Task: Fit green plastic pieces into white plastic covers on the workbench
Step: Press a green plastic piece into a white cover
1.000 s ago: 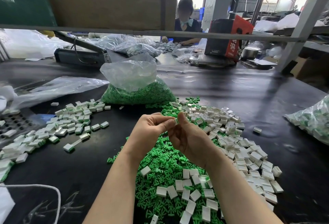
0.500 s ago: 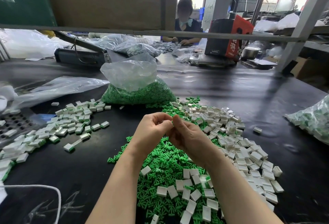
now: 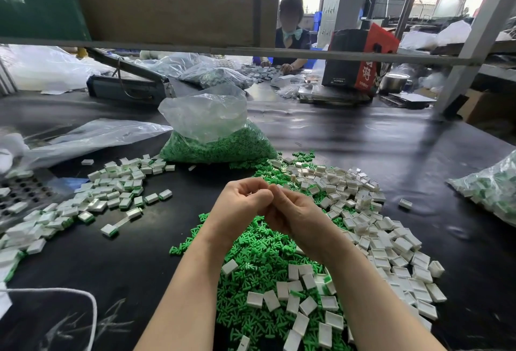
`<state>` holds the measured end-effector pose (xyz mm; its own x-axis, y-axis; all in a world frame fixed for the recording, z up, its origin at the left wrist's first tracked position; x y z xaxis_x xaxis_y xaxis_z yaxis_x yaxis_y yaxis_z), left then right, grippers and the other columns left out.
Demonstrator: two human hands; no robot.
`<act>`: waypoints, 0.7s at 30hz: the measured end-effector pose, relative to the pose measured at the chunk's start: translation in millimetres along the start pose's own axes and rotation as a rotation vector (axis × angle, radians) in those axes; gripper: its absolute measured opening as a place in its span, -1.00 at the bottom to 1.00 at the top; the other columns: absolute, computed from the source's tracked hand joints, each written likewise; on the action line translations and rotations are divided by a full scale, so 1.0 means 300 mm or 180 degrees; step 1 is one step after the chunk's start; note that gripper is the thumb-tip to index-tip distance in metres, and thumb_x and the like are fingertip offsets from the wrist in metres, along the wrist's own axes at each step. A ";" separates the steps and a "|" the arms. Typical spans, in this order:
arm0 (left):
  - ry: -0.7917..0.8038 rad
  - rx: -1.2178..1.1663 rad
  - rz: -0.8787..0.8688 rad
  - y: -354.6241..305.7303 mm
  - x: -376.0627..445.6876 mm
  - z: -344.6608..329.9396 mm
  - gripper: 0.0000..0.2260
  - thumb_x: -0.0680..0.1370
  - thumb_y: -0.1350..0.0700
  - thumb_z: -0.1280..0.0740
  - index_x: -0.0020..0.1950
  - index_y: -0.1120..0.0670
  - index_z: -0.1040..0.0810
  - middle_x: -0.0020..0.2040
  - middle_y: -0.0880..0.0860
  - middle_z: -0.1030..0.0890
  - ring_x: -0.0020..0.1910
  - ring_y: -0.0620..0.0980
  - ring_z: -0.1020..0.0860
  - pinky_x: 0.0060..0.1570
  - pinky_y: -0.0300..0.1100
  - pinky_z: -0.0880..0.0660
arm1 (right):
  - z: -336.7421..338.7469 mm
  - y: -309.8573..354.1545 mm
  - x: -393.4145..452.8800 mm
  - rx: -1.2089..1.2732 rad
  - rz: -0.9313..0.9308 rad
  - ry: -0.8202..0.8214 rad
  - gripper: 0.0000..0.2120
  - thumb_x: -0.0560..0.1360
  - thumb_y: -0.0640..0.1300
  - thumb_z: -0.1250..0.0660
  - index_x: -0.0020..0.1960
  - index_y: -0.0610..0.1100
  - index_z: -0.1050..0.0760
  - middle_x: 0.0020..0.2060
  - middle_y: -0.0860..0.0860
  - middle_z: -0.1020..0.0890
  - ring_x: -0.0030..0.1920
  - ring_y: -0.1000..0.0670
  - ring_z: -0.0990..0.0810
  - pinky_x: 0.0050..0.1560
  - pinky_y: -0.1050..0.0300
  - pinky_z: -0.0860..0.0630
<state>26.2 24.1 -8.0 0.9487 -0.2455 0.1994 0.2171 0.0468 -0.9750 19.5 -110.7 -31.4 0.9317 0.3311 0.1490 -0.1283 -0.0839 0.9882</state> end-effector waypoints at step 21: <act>0.0008 0.0234 0.0124 0.019 0.005 -0.003 -0.87 0.34 0.07 -0.26 -0.37 0.01 -0.57 -0.39 0.06 -0.45 -0.39 -0.02 -0.35 -0.38 -0.21 -0.34 | -0.003 -0.001 -0.003 -0.0338 -0.0031 -0.0188 -0.48 0.54 0.12 -0.20 0.09 -0.37 -0.52 -0.44 0.17 -0.46 -0.42 0.19 -0.35 -0.38 0.36 -0.33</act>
<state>28.7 23.0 -13.4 0.9562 -0.2446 0.1610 0.1963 0.1273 -0.9723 18.3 -110.2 -31.8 0.9511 0.2752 0.1401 -0.1513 0.0200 0.9883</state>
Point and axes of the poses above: each hand's wrist, its own x-axis towards the middle knuckle, its own z-axis out of the back of the hand, y = z × x, the point moved 1 cm from there along x, towards the middle knuckle
